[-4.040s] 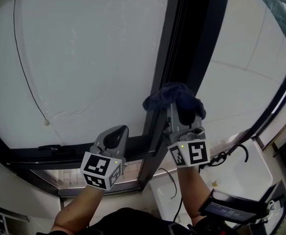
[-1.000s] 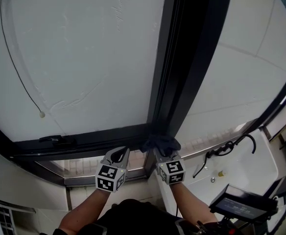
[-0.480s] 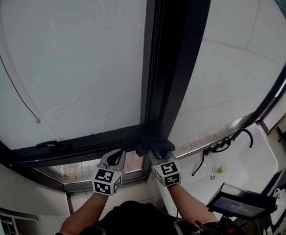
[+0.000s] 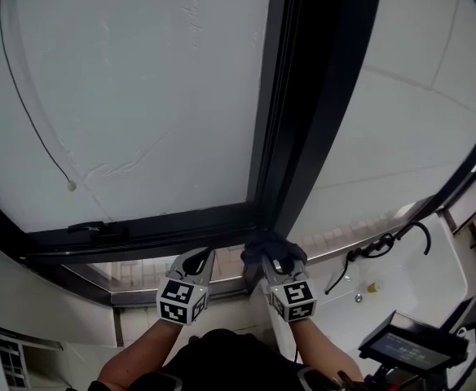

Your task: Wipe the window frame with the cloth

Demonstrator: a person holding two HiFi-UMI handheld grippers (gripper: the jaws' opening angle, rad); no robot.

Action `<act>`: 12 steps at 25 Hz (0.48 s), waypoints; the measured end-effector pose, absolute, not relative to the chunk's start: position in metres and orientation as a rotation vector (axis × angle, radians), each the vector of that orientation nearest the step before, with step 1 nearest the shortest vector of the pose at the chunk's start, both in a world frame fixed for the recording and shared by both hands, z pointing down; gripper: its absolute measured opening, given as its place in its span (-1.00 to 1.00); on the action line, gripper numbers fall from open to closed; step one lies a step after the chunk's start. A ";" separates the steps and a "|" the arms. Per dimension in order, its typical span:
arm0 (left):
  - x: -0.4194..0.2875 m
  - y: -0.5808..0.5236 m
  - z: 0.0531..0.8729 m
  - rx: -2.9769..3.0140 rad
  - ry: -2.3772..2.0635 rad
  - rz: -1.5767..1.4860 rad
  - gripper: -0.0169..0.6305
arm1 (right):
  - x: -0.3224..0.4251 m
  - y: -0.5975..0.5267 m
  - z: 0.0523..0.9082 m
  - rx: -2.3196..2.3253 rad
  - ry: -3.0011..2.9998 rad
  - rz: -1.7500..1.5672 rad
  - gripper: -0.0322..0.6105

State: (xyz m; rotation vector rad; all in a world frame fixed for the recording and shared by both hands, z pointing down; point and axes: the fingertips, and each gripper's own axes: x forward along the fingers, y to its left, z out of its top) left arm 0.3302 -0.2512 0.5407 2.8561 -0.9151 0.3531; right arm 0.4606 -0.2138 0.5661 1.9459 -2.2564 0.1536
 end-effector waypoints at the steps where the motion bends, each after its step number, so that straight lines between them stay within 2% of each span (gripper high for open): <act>1: 0.329 -0.251 0.541 2.857 -0.920 0.355 -0.97 | 0.460 -0.214 0.566 1.945 -2.262 0.153 -0.68; 12: 0.325 -0.249 0.548 2.824 -0.997 0.428 -0.97 | 0.463 -0.238 0.562 1.832 -2.311 0.096 -0.68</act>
